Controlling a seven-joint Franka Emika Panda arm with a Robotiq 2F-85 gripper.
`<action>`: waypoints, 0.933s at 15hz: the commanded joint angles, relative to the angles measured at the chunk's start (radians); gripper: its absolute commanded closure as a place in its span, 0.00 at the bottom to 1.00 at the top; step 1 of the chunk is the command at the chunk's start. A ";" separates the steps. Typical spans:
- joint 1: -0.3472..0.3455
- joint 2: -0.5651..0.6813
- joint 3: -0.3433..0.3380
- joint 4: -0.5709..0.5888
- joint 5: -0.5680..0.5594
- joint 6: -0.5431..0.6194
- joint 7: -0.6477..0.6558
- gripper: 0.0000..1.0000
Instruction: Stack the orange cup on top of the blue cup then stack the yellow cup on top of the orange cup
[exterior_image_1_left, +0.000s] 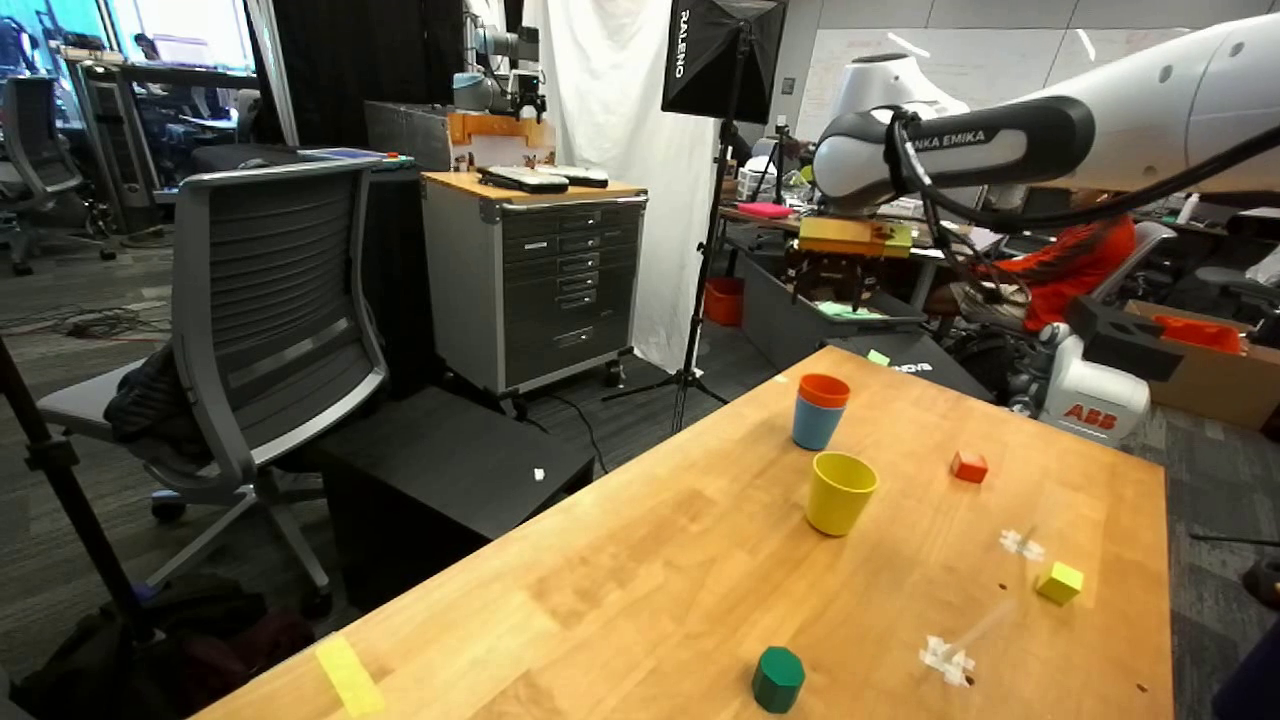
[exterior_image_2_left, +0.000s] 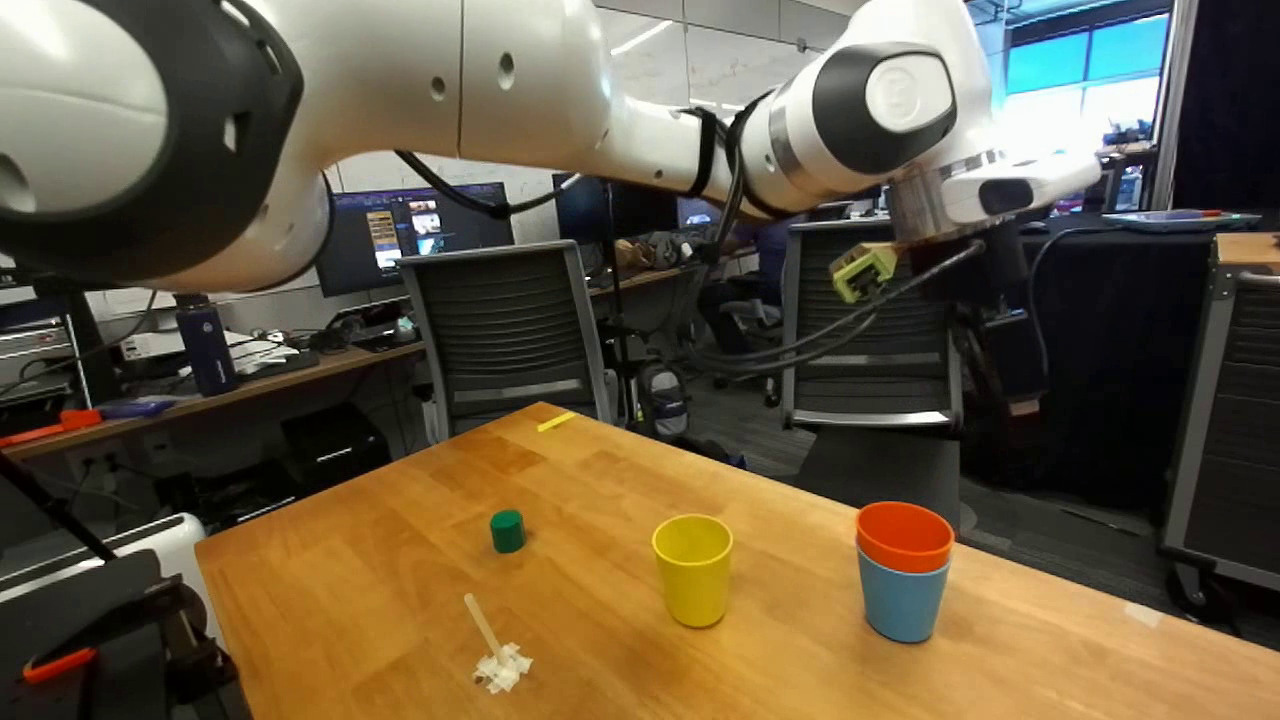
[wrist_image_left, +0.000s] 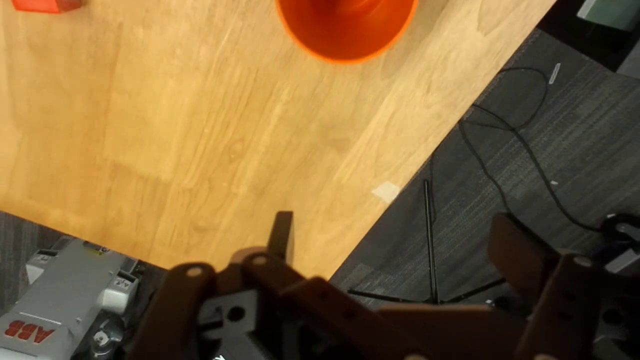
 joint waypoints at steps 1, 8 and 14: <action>-0.048 -0.077 0.024 -0.006 0.037 -0.028 -0.101 0.00; -0.039 -0.099 -0.002 -0.011 0.016 0.015 -0.067 0.00; -0.034 -0.093 -0.009 -0.015 0.013 0.020 -0.042 0.00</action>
